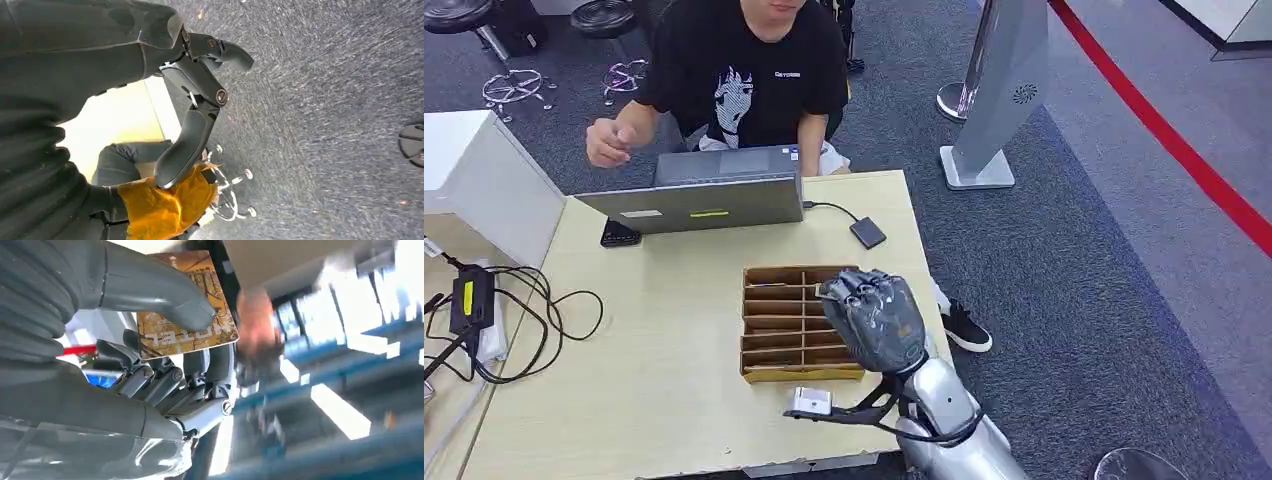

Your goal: Pass the card to the sensor for recognition and then transmit it.

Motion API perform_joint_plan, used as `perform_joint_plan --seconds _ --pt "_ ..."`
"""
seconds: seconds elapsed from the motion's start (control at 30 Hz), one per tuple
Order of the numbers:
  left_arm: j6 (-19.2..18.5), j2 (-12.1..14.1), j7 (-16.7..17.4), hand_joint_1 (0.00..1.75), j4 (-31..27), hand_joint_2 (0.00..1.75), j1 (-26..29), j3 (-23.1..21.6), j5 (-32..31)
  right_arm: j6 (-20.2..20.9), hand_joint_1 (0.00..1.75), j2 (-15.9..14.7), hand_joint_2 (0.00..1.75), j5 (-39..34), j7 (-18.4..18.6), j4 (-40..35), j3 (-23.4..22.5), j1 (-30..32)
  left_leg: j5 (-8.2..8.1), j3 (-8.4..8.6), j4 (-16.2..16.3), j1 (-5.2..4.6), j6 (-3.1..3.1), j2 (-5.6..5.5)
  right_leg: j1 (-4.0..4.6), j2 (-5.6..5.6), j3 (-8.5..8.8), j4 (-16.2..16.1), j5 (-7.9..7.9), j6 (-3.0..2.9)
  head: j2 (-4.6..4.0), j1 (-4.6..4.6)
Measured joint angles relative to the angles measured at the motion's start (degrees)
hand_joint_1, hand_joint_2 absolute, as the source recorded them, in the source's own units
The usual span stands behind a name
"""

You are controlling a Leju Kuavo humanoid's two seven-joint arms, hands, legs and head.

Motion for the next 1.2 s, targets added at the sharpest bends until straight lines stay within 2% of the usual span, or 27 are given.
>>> perform_joint_plan --seconds 0.07,0.17,0.23,0.33,0.43,0.6,0.73,0.77,0.83,0.9,0.93,1.03,1.1,1.2 --pt "-0.13 0.0 0.0 0.0 0.0 1.75 -0.13 -0.26 -0.78 0.69 1.75 -0.37 1.75 -4.44 3.59 -1.52 0.65 -4.32 0.02 0.02 0.0 0.0 -0.01 0.07 0.0 0.07 0.0 0.02 0.04 -0.01 0.0 0.0" --pt "-0.66 0.04 0.0 0.0 0.0 1.75 -0.74 -1.62 -2.73 5.64 1.75 -0.46 1.75 -12.09 7.93 0.23 1.44 -13.43 0.13 0.03 0.0 0.0 -0.11 0.08 0.0 0.12 -0.05 0.08 0.15 -0.15 0.0 0.0" --pt "-1.31 0.09 0.31 0.0 0.0 1.75 -1.45 -2.73 -3.15 7.46 1.75 0.0 1.75 -14.33 9.86 5.15 1.66 -20.74 0.22 0.01 0.01 0.0 -0.1 0.07 0.0 0.11 -0.08 0.14 0.21 -0.1 0.0 0.0" --pt "-2.53 0.04 1.81 0.0 0.0 1.75 -2.92 -4.72 -3.23 9.54 1.75 2.18 1.75 -14.62 13.14 16.5 1.68 -32.21 0.36 0.0 0.01 0.0 -0.13 0.05 0.0 0.09 -0.13 0.25 0.27 -0.07 0.0 0.0" --pt "-3.13 -0.07 2.54 0.0 0.0 1.75 -4.16 -7.06 -3.26 12.88 1.75 4.44 1.75 -14.07 17.09 27.69 1.66 -40.74 0.42 -0.01 0.02 0.01 -0.14 -0.03 0.01 0.04 -0.14 0.32 0.27 -0.07 0.0 0.04" --pt "-3.58 -0.18 2.75 0.0 0.0 1.75 -5.14 -9.53 -3.26 14.29 1.75 7.52 1.75 -12.17 19.56 39.88 1.9 -47.17 0.41 -0.02 0.02 0.01 -0.15 -0.05 0.01 0.04 -0.16 0.35 0.27 -0.07 0.0 0.02" --pt "-3.63 -0.2 2.78 0.0 0.0 1.75 -5.29 -10.16 -3.26 14.29 1.75 8.88 1.75 -11.27 19.51 44.49 2.19 -48.72 0.39 -0.07 0.01 0.01 -0.17 -0.03 0.01 0.05 -0.24 0.34 0.26 -0.07 0.0 0.0" --pt "-3.63 -0.2 2.75 0.0 0.0 1.75 -5.33 -10.34 -3.26 14.29 1.12 9.07 1.75 -11.27 19.21 45.27 2.34 -48.9 0.39 -0.07 0.01 0.01 -0.17 -0.02 0.01 0.06 -0.25 0.34 0.26 -0.07 0.0 0.02" --pt "-3.58 -0.26 2.78 0.0 0.0 1.75 -5.34 -10.67 -3.26 15.31 1.12 9.57 1.75 -12.7 17.36 46.21 2.54 -48.92 0.39 -0.06 0.01 0.01 -0.17 0.02 0.01 0.08 -0.28 0.34 0.26 -0.07 0.0 0.0" --pt "-3.58 -0.3 2.75 0.0 0.0 1.75 -5.34 -10.69 -3.26 18.59 1.12 10.08 1.75 -17.67 13.34 46.61 1.72 -48.89 0.39 -0.06 0.01 0.02 -0.17 0.06 0.01 0.12 -0.32 0.35 0.26 -0.07 0.0 0.0" --pt "-3.58 -0.35 2.75 0.0 0.0 1.75 -5.34 -10.71 -3.26 19.76 0.0 10.4 1.75 -20.07 11.61 46.86 1.01 -48.82 0.39 -0.06 0.01 0.02 -0.17 0.06 0.01 0.12 -0.33 0.35 0.26 -0.07 0.0 -0.02" --pt "-3.58 -0.41 2.75 0.0 0.0 1.75 -5.33 -10.73 -3.25 22.09 0.0 11.06 1.75 -23.09 9.55 47.32 -0.26 -48.75 0.39 -0.06 0.01 0.02 -0.17 0.04 0.01 0.11 -0.32 0.36 0.27 -0.07 0.0 0.0" --pt "-3.58 -0.42 2.75 0.0 0.0 1.75 -5.32 -10.73 -3.23 25.01 0.0 11.26 1.75 -27.69 7.77 47.46 -1.88 -48.62 0.39 -0.06 0.01 0.02 -0.17 0.04 0.01 0.11 -0.32 0.36 0.27 -0.07 0.0 0.0" --pt "-3.52 -0.39 2.75 0.0 0.0 1.75 -5.21 -10.73 -3.19 27.52 0.0 11.13 1.75 -33.55 7.01 47.96 -5.03 -48.63 0.39 -0.06 0.02 0.02 -0.17 0.02 0.0 0.09 -0.33 0.35 0.27 -0.07 0.0 0.0"
